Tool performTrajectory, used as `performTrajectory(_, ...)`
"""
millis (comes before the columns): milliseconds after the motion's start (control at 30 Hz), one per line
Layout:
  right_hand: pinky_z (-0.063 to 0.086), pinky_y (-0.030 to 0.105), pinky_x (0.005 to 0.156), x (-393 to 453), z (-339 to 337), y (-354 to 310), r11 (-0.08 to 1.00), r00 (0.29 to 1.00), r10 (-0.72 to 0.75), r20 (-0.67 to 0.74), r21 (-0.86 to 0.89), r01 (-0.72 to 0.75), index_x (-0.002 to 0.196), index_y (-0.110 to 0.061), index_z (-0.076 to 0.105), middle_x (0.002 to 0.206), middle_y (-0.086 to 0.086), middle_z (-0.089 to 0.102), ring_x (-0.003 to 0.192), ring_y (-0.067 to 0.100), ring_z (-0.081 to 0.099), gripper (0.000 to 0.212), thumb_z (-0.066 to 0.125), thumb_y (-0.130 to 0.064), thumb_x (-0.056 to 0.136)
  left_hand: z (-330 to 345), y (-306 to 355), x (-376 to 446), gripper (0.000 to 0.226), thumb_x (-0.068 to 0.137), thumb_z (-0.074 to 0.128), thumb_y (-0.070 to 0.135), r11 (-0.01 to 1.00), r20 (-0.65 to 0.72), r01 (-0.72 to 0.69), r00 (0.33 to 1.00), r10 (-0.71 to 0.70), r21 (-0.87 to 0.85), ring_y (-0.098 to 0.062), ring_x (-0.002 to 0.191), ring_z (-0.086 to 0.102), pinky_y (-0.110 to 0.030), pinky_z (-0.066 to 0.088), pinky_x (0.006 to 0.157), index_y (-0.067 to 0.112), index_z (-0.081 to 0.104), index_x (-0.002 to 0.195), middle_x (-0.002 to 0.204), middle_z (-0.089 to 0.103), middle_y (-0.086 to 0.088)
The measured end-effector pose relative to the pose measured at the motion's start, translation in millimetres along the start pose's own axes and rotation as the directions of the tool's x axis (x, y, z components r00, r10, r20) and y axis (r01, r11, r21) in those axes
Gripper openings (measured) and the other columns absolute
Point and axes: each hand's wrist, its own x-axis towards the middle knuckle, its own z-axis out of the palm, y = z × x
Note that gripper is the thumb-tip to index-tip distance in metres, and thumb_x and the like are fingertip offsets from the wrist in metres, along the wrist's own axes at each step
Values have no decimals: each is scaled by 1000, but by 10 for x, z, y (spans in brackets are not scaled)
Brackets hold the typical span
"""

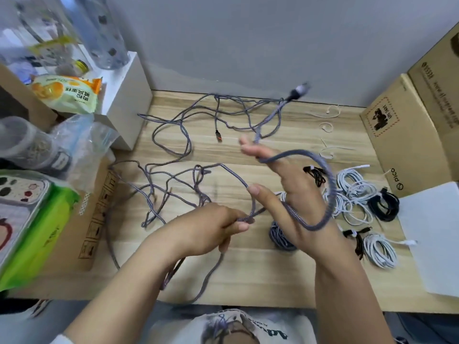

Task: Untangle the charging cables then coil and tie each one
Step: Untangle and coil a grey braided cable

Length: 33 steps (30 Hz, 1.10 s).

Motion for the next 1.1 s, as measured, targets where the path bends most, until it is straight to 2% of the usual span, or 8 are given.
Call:
performTrajectory(100,33,38,107,123,28,99,998,982,-31,185,54,21,114,-15,65,117,-3,66,119,15,55,47,38,-49,95,-67,69,-8,28,99,44,20,991,94,-72,994,62,115,-1,66,50,-15,41,69,34,61,117,65,52,7)
performTrajectory(200,33,8,96,208,47,203,880,902,84,423,393,-267,95,-5,70,88,-3,73,94,13,67,69,31,-60,85,-113,80,-56,28,96,52,20,984,88,-135,988,125,120,1,71,51,-17,43,70,40,65,111,68,55,6)
performTrajectory(333,39,-2,74,263,19,453,790,811,237,536,379,-481,72,-3,71,54,-4,65,81,29,66,92,25,-82,68,-194,122,-90,20,82,72,18,975,-171,-223,960,222,18,6,63,53,-6,34,60,28,69,99,66,59,16)
performTrajectory(500,39,8,59,273,-25,568,843,756,286,588,220,-490,46,-19,63,63,16,51,60,16,49,96,8,-97,50,-196,121,-86,23,77,73,14,929,-494,-352,791,360,113,-1,62,55,-5,37,59,27,62,93,78,61,13)
performTrajectory(633,31,-1,74,208,-98,614,842,720,289,631,191,-505,51,-6,62,82,22,63,78,8,56,105,-8,-84,51,-166,121,-20,21,77,68,0,890,-580,-403,682,446,211,-3,62,57,-9,39,61,15,70,91,78,63,7)
performTrajectory(800,39,9,83,237,-24,719,821,759,293,581,254,-512,48,-5,57,56,13,61,69,9,64,110,-3,-97,44,-152,89,62,28,88,59,3,856,-700,-482,546,460,187,-4,58,62,-18,49,55,16,65,112,85,61,-2)
performTrajectory(933,35,27,54,153,-23,704,749,805,273,527,409,-522,54,-22,58,61,15,53,51,18,45,32,73,-48,65,-154,27,135,39,87,54,-4,895,-811,-446,517,274,18,-8,54,63,-20,51,47,20,65,116,82,57,-10)
performTrajectory(1100,43,15,70,2,70,678,736,855,356,377,451,-505,92,-21,55,74,0,57,83,23,59,19,62,-5,84,-179,-15,176,35,89,59,3,918,-841,-367,536,78,-149,-11,41,55,-17,44,40,30,63,110,80,60,-1)
